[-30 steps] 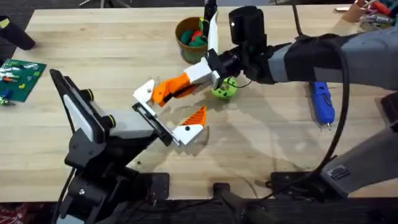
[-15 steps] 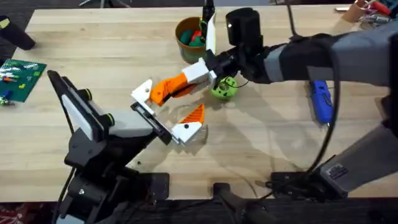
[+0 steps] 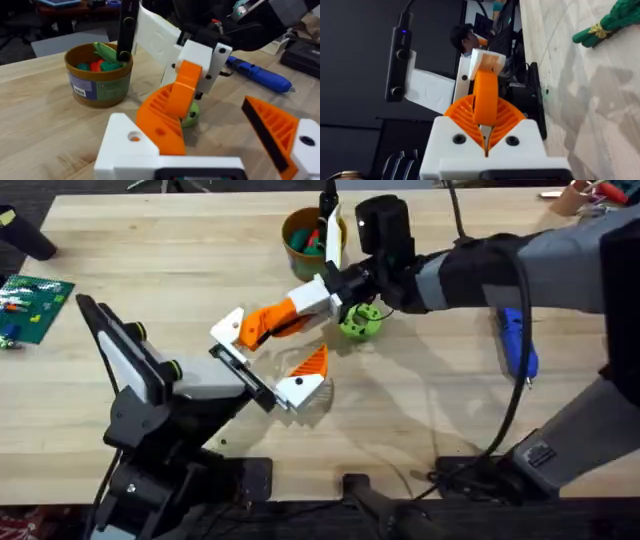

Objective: Pick up the gripper from the table and insert it into the empty holder that is missing its gripper. Then pick up a screw, insert it into the mounting hole, and use the screwdriver to tighten it. Finally, clean up the table by picking up the vegetable and placing it into the bucket.

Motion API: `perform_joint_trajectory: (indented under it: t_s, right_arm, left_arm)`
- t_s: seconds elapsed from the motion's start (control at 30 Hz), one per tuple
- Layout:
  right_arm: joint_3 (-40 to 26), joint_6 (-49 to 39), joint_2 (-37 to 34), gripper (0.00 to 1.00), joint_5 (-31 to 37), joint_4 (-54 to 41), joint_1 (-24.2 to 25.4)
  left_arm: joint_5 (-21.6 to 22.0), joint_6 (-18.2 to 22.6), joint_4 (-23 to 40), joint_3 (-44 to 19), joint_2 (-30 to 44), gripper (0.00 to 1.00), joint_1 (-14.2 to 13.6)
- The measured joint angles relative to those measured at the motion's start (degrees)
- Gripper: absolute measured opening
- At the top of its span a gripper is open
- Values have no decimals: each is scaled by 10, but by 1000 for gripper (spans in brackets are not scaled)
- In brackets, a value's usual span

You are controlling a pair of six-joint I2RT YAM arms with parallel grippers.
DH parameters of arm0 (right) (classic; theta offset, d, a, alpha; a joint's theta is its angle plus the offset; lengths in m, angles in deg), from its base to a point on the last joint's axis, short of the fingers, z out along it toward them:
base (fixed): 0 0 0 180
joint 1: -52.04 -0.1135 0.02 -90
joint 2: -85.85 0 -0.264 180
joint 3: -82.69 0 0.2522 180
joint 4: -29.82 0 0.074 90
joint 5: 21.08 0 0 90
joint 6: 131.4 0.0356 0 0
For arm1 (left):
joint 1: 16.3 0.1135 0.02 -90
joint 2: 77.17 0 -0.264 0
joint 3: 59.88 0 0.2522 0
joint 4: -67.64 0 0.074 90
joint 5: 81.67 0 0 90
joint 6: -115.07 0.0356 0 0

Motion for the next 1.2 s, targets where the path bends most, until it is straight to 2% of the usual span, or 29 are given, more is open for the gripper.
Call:
perform_joint_trajectory:
  t_s: [0.33,0.77,1.2]
  right_arm:
    - [-15,12,-7,21,22,-1,-15]
    - [-23,25,-14,19,27,1,-21]
    - [-23,26,-14,21,28,1,-25]
  left_arm:
    - [21,0,0,0,0,987,3]
    - [-21,-5,-2,0,0,987,3]
    - [-23,-7,-2,0,0,988,5]
